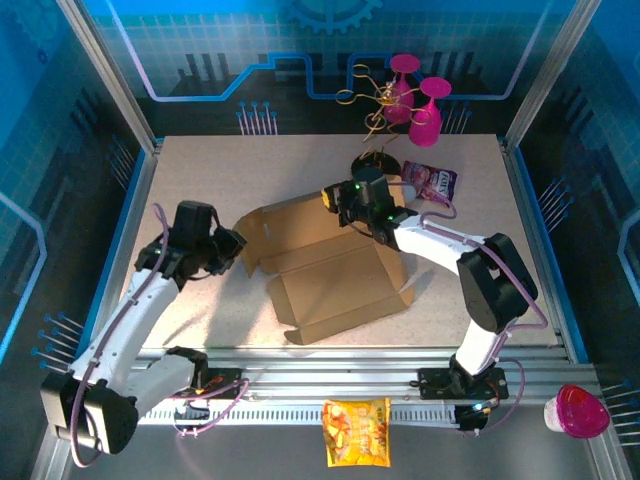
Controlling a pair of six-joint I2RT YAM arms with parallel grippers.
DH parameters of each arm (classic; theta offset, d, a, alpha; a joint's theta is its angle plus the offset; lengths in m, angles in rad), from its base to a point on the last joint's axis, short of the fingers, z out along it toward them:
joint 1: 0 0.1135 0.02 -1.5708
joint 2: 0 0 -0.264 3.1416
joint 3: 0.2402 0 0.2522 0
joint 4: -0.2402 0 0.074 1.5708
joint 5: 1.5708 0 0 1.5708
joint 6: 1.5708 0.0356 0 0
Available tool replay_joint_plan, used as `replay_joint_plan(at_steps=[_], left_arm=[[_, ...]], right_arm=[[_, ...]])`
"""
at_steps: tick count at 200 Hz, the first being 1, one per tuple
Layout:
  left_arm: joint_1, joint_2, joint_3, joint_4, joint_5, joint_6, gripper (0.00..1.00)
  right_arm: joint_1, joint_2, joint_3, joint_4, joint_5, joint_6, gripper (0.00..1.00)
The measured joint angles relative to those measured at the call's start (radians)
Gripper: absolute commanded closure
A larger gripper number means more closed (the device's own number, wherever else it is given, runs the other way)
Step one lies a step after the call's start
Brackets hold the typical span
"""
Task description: Fold the paper box
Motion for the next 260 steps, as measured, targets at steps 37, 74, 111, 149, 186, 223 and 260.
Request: replay_joint_plan(at_steps=[37,74,111,149,186,223,260], left_arm=[[-0.211,0.021,-0.178,0.145,-0.026,-0.117,0.52],[-0.277,0.079,-0.196,0.226,-0.114,-0.128,0.46],[-0.277,0.167,-0.209,0.311,-0.196,-0.098,0.42],[-0.277,0.268,-0.216,0.370,-0.248,-0.069,0.43],[-0.264,0.355,-0.203,0.434,-0.298,-0.021,0.52],[-0.255,0.458,-0.132,0.473,-0.315,0.020,0.70],[-0.243,0.516,-0.064,0.472,-0.319,0.059,0.74]], right_arm=[[-0.006,0.013,0.000,0.006,-0.006,0.002,1.00],[-0.006,0.021,0.003,0.006,-0.009,0.004,1.00],[-0.006,0.022,0.008,0.006,-0.010,0.004,1.00],[-0.007,0.023,0.011,0.004,-0.011,0.004,1.00],[-0.012,0.030,0.023,0.003,-0.012,0.004,1.00],[-0.014,0.038,0.026,0.008,0.000,0.020,1.00],[-0.026,0.043,0.044,0.018,0.023,0.031,1.00]])
